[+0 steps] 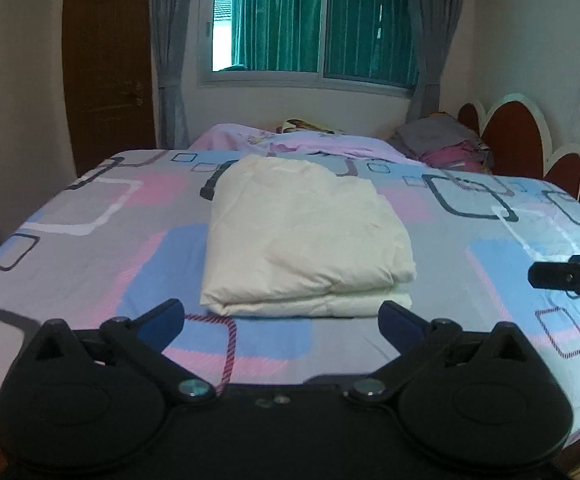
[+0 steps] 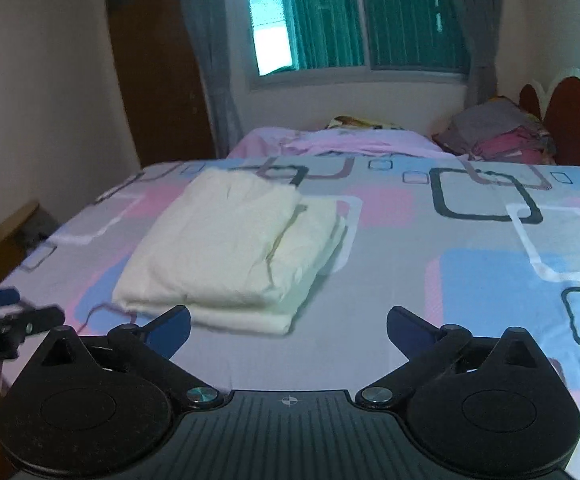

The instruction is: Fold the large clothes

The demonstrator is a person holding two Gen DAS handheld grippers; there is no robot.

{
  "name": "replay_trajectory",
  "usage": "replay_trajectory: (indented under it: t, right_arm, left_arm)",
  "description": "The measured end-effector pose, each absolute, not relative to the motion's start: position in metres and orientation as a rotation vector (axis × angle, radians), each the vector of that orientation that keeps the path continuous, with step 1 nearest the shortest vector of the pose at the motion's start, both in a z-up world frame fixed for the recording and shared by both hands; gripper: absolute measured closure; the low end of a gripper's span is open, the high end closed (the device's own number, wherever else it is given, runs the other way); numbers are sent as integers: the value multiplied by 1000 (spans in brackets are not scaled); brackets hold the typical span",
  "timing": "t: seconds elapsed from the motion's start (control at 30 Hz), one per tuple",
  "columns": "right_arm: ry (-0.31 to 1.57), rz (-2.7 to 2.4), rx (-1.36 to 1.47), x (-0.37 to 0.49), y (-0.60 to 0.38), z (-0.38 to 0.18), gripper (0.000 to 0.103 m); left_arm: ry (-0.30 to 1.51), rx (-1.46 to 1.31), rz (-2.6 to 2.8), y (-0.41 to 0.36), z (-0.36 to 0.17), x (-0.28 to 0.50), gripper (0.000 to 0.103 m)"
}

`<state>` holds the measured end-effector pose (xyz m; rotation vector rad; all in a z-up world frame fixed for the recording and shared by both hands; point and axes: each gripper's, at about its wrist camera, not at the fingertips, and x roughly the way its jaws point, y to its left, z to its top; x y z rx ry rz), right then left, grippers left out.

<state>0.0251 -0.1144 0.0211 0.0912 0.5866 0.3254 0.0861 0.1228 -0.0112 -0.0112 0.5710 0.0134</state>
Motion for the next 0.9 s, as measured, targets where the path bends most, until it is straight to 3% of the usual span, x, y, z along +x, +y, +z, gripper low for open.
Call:
replay_trajectory:
  t: [0.4,0.9]
  right_arm:
    - [594,350,71,-32,-116,19,0]
    - [573,352,66,-40,-117,29,0]
  left_arm:
    - [560,-2,14,102,-1,40,0]
    - [538,25,19,99,4,30,0]
